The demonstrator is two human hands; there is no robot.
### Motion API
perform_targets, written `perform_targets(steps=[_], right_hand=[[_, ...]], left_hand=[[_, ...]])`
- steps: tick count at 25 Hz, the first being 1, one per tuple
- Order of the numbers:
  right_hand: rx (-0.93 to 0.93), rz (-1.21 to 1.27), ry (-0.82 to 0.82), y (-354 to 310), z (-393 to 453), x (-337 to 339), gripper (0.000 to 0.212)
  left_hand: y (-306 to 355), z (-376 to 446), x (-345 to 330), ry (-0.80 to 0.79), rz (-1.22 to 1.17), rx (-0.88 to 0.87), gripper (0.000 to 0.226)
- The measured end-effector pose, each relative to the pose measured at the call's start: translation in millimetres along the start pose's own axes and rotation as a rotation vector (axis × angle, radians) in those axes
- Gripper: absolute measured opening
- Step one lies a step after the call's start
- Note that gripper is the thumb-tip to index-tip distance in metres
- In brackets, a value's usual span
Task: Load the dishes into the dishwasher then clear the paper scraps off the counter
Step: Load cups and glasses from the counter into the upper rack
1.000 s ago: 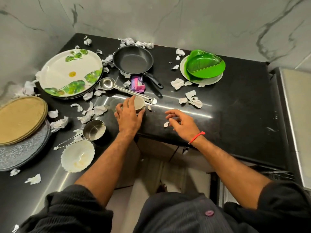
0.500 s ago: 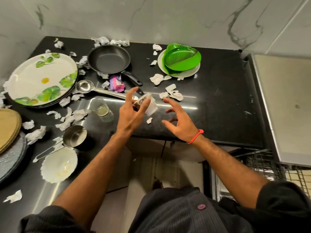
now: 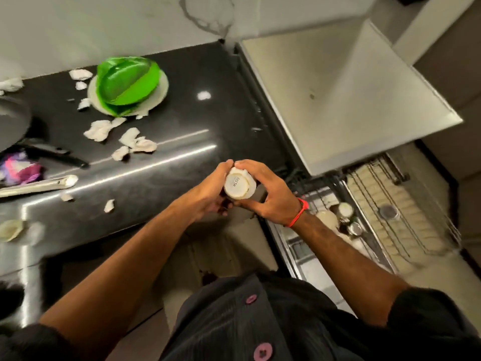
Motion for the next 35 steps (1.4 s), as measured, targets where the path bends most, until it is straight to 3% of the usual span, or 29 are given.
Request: perform_targets(steps=[3,5,9,15,19,22,26,31,35], right_hand=[[-0.172,0.051,0.150,36,-65,33,0.073],[-0.291,0.095,0.231,65,-106,48,0.074],[-0.496,0.140,0.366,123,-178,78,0.068],[-0.727,0.050,0.433,225,-215,115,0.066],[-0.884,0.029,0.269,307,-205,129,0.074],[-1.014,0.152,0.063,359,-197,144,0.085],[-1.130,0.096,-0.234,406,-210,144,0.084],[-1.192,0.027,-0.253,418,-220,137,0.080],[-1.237,0.043,-0.279,418,-221,134,0.075]], left_hand=[[2,37,-63,-0.044,0.112,-0.102,0.046],[-3,65,-100,-0.018,0.318,-0.191,0.034],[-14,139,-170,-0.067,0.691,-0.197,0.068],[-3,260,-232,-0.082,0.754,-0.205,0.061],[-7,355,-245,-0.023,0.768,-0.095,0.058],[-15,422,-243,0.084,0.746,-0.050,0.060],[-35,474,-238,-0.024,0.913,-0.003,0.049],[-55,490,-241,0.001,1.115,0.050,0.035],[-69,491,-240,-0.019,1.359,0.265,0.058]])
Point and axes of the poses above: each hand's wrist, its own z-axis towards the middle knuckle, its own x-axis out of the back of the hand, y = z × x, the point moved 1 cm from there along z, towards the middle knuckle, and after that the axes turned 14 degrees about -y, right-handed, at the moved point
